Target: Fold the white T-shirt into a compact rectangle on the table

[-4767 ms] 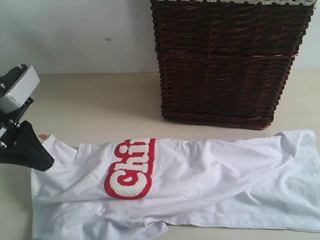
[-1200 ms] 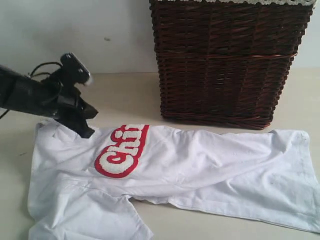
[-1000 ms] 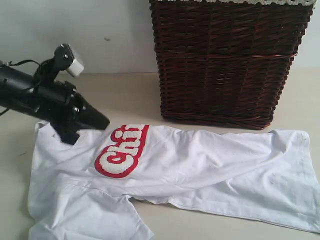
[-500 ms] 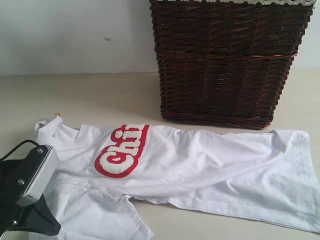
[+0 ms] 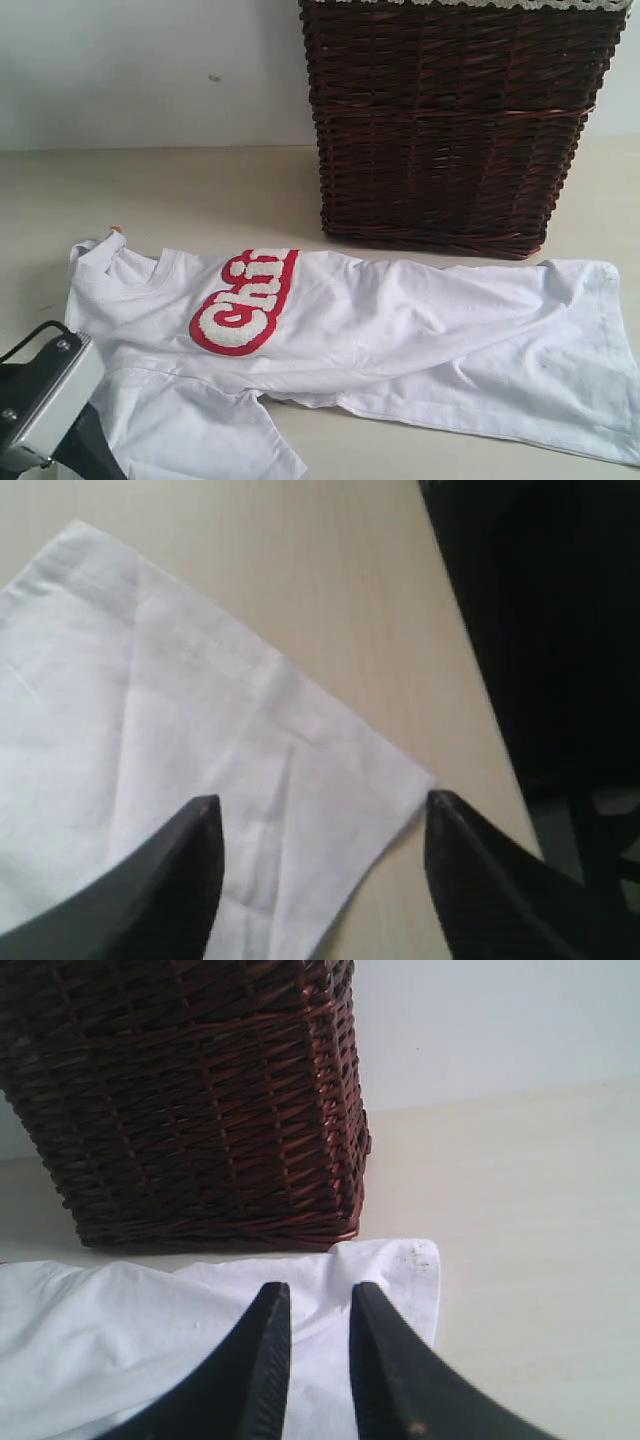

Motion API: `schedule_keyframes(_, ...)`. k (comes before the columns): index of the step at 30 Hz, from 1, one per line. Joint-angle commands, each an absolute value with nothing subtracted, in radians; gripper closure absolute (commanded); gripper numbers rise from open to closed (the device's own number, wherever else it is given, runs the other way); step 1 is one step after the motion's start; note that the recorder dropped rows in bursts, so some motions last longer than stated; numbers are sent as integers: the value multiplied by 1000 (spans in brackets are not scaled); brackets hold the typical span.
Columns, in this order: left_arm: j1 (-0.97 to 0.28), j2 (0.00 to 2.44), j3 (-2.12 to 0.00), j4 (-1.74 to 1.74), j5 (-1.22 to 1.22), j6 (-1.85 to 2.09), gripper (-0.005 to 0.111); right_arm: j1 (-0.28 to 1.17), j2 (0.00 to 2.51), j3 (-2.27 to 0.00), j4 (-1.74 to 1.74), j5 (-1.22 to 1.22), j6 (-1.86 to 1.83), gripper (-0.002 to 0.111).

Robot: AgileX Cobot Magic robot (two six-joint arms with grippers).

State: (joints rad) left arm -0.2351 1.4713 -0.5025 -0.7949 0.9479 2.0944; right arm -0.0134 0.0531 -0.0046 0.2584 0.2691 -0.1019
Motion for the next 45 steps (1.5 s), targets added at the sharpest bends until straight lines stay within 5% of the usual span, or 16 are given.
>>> schedule_keyframes(1,-327,1536,-498,-775,818,2098,50,-11,48,0,259,264,-103,87)
schedule_keyframes(10,-507,1679,-498,-773,595,2098,56,-11,48,0,259,264,-103,87)
schedule_keyframes(18,-548,1728,-498,-767,550,2098,106,-11,48,0,259,264,-103,87)
schedule_keyframes(28,-504,1654,-533,-793,605,2034,107,-11,48,0,259,264,-103,87)
schedule_keyframes(36,-259,1563,-671,-924,930,1952,107,-11,48,0,259,264,-103,87)
schedule_keyframes(45,-112,1588,-790,-1071,896,1952,107,-11,48,0,259,264,-103,87)
